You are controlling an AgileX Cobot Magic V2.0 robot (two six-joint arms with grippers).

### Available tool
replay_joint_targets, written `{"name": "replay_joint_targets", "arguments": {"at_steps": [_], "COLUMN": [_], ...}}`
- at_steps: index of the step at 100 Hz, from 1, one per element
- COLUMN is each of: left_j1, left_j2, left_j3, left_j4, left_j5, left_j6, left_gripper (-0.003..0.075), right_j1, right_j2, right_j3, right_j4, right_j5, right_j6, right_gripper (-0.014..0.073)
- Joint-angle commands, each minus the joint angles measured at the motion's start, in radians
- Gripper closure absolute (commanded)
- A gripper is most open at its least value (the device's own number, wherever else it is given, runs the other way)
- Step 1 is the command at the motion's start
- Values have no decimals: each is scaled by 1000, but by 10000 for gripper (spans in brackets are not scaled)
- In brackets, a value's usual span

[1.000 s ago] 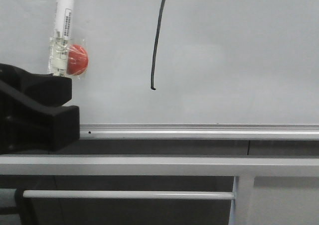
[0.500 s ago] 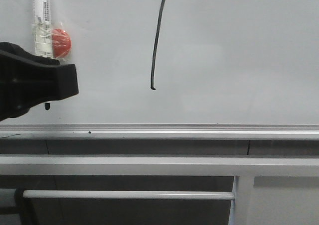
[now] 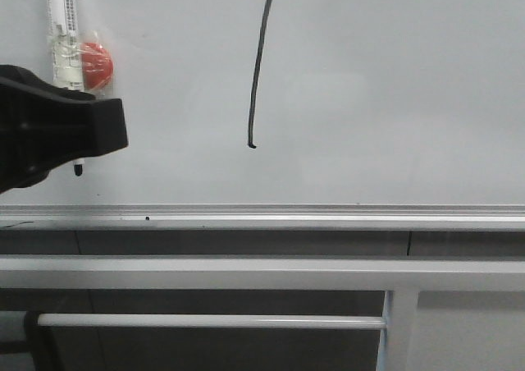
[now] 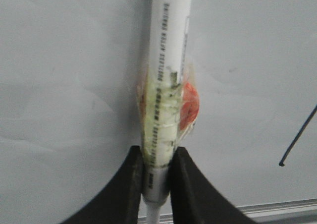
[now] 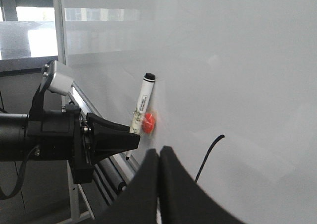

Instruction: Write number 1 on whiteboard

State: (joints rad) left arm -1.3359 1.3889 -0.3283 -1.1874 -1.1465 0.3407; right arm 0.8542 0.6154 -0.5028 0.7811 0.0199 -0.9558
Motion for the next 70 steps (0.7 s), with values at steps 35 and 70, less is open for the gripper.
{"name": "replay_joint_targets", "arguments": {"at_steps": [35, 70], "left_j1": [35, 35], "left_j2": [-16, -16], "left_j3": [-22, -22], "left_j4": [80, 76], "left_j5": [-179, -188], "left_j6": [-12, -12], "left_gripper": [741, 740], "right_j1": [-4, -4], "right_j2": [-3, -3], "right_j3": [-28, -28], "right_j4": [-4, -4], "right_j5": [-54, -54], "right_j6": [-9, -9], "right_gripper": [657, 657]}}
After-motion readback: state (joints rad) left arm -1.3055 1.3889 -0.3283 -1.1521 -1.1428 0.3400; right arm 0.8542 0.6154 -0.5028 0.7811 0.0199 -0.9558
